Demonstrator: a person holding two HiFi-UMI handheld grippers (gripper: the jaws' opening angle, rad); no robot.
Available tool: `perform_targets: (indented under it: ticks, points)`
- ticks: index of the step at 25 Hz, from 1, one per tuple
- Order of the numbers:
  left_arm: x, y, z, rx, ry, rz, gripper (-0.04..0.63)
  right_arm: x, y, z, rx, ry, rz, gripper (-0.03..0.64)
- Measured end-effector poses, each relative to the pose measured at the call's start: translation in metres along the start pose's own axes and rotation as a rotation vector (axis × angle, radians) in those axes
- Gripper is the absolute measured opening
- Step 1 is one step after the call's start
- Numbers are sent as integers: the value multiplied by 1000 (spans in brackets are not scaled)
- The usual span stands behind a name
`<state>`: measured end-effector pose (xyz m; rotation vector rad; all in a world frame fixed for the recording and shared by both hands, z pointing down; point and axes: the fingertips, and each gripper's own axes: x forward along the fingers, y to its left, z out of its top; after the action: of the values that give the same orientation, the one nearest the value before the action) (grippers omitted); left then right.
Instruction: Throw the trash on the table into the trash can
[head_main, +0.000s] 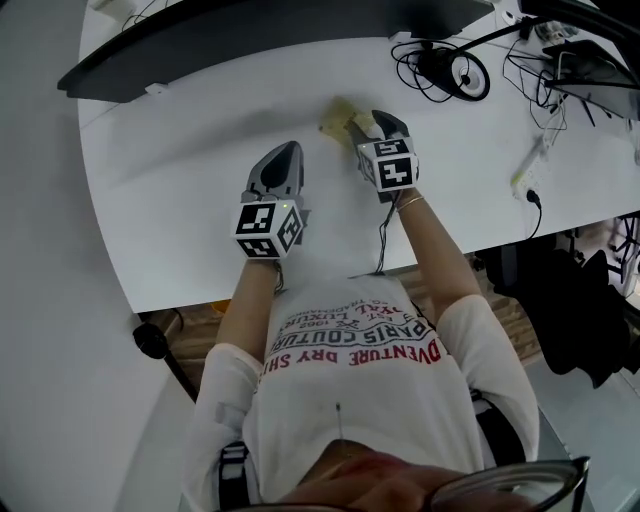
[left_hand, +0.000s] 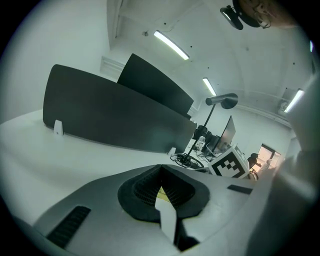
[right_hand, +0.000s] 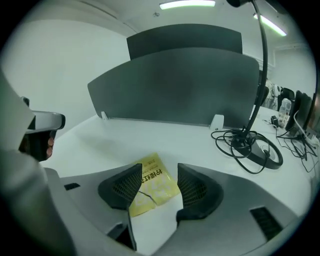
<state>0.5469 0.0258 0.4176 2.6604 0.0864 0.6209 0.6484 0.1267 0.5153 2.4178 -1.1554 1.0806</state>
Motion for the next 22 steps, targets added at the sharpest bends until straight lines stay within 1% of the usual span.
perform_targets:
  ticks: [5, 9, 12, 13, 14, 17, 22]
  points:
    - [18, 12, -12, -28, 32, 26, 23, 33, -13, -13, 1, 60, 28, 230]
    - [21, 17, -22, -55, 46, 56, 23, 36, -14, -16, -51, 75, 28, 227]
    - [21, 17, -28, -74, 48, 78, 23, 35, -14, -18, -83, 80, 51, 184]
    - [21, 16, -29, -75, 47, 84, 23, 34, -15, -19, -99, 82, 60, 137]
    - [21, 15, -29, -75, 45, 90, 23, 34, -15, -20, -118, 83, 70, 37]
    - [20, 11, -29, -71, 37, 108, 23, 32, -13, -22, -159, 82, 121, 33]
    - [8, 7, -23, -77, -4, 157, 23, 20, 1, -20, -125, 63, 218, 31]
